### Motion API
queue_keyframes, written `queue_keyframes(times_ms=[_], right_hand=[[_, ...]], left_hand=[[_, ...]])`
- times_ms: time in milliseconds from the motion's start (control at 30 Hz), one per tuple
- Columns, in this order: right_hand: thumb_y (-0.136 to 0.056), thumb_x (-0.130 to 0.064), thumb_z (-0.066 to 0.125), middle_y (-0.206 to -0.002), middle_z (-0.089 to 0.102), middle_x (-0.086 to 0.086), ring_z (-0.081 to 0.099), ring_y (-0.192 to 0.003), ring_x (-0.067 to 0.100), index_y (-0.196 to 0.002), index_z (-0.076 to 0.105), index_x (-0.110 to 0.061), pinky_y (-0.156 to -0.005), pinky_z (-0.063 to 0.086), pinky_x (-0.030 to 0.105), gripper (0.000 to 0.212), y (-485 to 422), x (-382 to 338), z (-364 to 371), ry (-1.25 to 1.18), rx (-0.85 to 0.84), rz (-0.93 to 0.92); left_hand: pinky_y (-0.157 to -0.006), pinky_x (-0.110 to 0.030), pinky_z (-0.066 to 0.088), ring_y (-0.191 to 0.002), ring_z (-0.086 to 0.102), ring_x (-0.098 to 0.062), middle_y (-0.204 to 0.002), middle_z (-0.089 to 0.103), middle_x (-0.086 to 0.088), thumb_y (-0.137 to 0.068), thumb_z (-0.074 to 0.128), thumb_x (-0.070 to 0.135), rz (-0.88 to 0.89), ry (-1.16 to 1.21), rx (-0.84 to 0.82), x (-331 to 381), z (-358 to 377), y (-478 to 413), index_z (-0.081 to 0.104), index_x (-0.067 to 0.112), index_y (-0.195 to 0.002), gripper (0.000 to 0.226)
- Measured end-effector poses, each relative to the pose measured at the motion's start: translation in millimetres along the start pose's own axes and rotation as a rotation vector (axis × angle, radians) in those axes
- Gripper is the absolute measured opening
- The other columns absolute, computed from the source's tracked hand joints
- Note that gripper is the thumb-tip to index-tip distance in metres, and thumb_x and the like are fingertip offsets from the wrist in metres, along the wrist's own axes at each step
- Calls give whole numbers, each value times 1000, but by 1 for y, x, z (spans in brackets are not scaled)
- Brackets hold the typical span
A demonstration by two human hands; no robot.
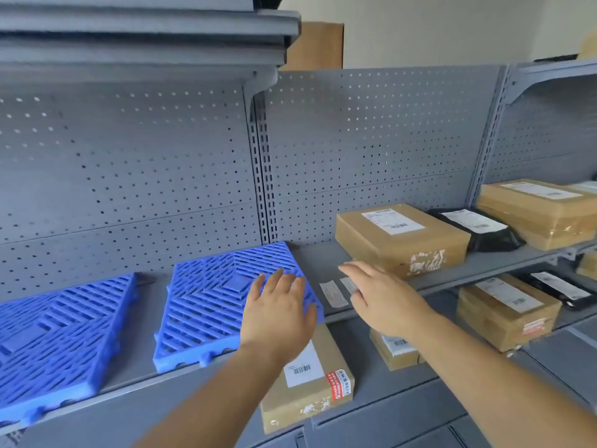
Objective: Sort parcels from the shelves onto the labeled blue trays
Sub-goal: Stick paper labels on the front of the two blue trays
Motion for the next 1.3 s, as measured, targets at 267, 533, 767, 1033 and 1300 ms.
queue_keyframes(times_ms=[267, 533, 767, 1033, 1300], right_hand=[[-99, -26, 44, -159, 38, -7, 21, -151, 9, -151, 42, -19, -120, 18, 27, 52, -18, 29, 38, 8, -67, -173], [-88, -44, 49, -139, 58, -11, 39, -143, 16, -131, 62, -26, -122, 17, 34, 49, -24, 50, 69, 63, -53, -328], [-83, -33, 64, -116, 66, -14, 54, -123, 15, -112, 69, -28, -112, 31, 37, 30, -24, 57, 81, -11, 48, -384], [-92, -31, 48, -99, 65, -14, 58, -102, 21, -98, 71, -28, -92, 40, 35, 23, -21, 60, 84, -66, 188, -441], [-93, -25, 59, -87, 65, -16, 57, -89, 18, -91, 72, -27, -75, 44, 34, 13, -24, 62, 68, -284, 292, -451]], left_hand=[[-125, -39, 11, -152, 25, -15, -151, 48, 8, -101, 39, 47, 39, 30, 39, 17, 29, -23, 48, 26, -146, 50], [-102, -45, 49, -116, 67, -24, -103, 73, 4, -79, 61, 42, 4, 25, 129, 36, 52, -34, 75, 21, -100, 33], [-112, -45, 36, -130, 58, -21, -109, 71, 8, -84, 59, 38, -15, 17, 143, 43, 64, -33, 70, 23, -102, 25], [-113, -43, 30, -129, 59, -18, -103, 73, 12, -83, 69, 34, -27, 28, 142, 50, 64, -30, 74, 26, -97, 17], [-103, -27, 27, -117, 59, -16, -105, 69, 14, -82, 55, 32, -14, 99, 137, 51, 49, -27, 72, 29, -104, 28]])
Point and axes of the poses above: each hand's wrist, its own y-axis away from the middle knuckle, its own z-axis out of the palm, x = y × z, the point moved 3 cm from there along -y, towards the middle knuckle
